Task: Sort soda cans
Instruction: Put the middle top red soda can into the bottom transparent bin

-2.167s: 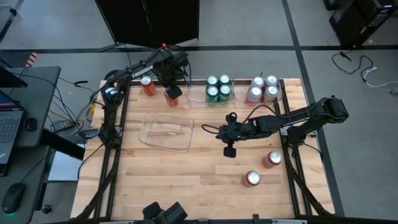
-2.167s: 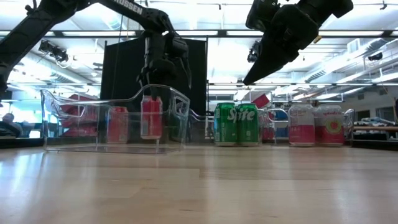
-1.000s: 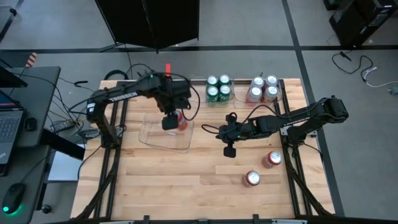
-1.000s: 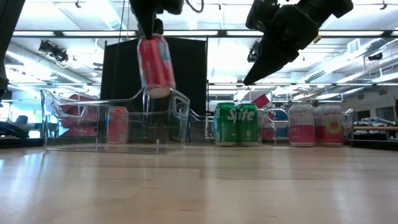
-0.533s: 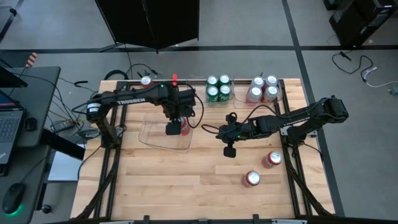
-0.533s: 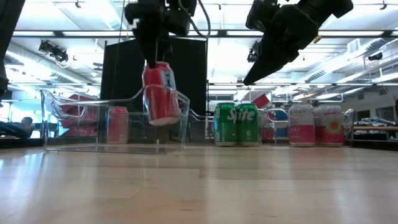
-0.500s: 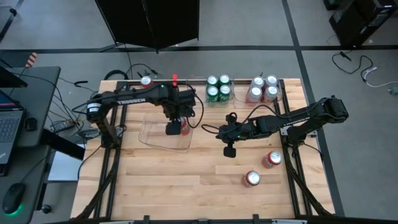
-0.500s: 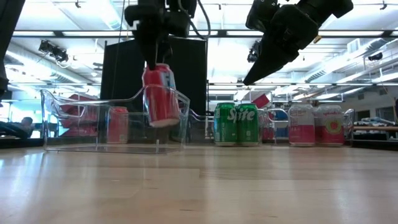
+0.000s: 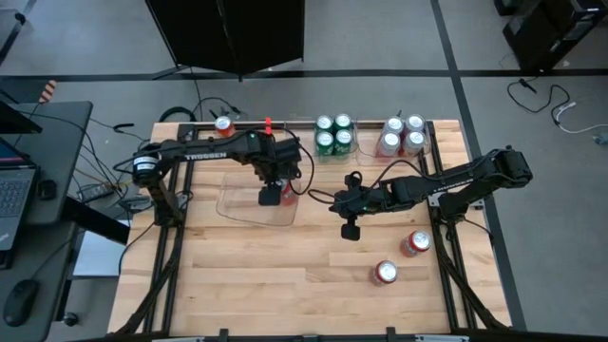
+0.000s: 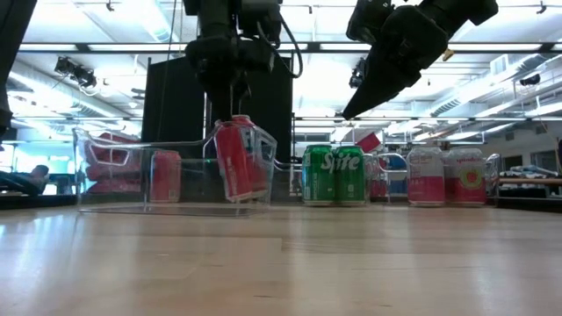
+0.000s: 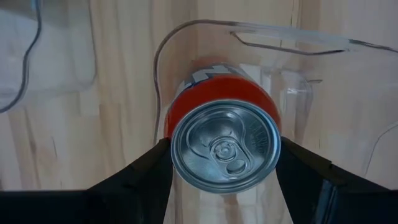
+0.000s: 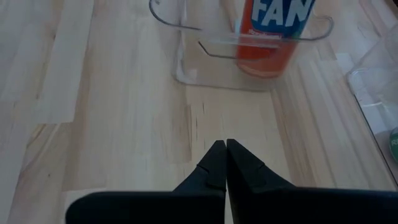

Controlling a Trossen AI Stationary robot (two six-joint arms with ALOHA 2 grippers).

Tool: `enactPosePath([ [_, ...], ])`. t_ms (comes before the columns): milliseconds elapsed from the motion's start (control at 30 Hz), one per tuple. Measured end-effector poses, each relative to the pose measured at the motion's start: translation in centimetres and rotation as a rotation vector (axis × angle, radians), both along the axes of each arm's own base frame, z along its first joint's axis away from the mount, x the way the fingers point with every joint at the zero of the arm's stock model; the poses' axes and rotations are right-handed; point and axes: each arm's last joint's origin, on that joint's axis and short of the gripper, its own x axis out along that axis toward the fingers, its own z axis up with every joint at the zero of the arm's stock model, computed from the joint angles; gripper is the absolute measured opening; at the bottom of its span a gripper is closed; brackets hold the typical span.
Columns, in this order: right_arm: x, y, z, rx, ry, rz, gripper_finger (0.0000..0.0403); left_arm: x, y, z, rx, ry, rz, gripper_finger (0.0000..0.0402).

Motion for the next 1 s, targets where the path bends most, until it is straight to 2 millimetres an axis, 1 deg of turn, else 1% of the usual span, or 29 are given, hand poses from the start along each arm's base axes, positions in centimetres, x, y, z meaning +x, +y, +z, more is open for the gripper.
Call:
enactPosePath([
  [233,0.1,0.0,0.1,0.002,-0.014,0.000,0.0000,0.1,0.3,0.0,0.000,-0.014,0.009,0.0242],
  [467,0.2,0.0,0.2,0.002,-0.023,0.000,0.0000,1.2,0.6,-1.6,-0.008,0.008,0.007,0.0242],
  [700,0.2,0.0,0.2,0.002,-0.030,0.001,0.0000,1.7,0.7,-1.8,-0.003,-0.009,0.011,0.0245],
  [800,0.2,0.0,0.2,0.002,-0.030,0.002,0.0000,2.0,0.8,-1.5,0.001,-0.028,0.020,0.0255],
  [1000,0.2,0.0,0.2,0.002,-0.031,0.002,0.0000,2.2,0.9,-1.0,0.010,-0.041,0.042,0.0290],
])
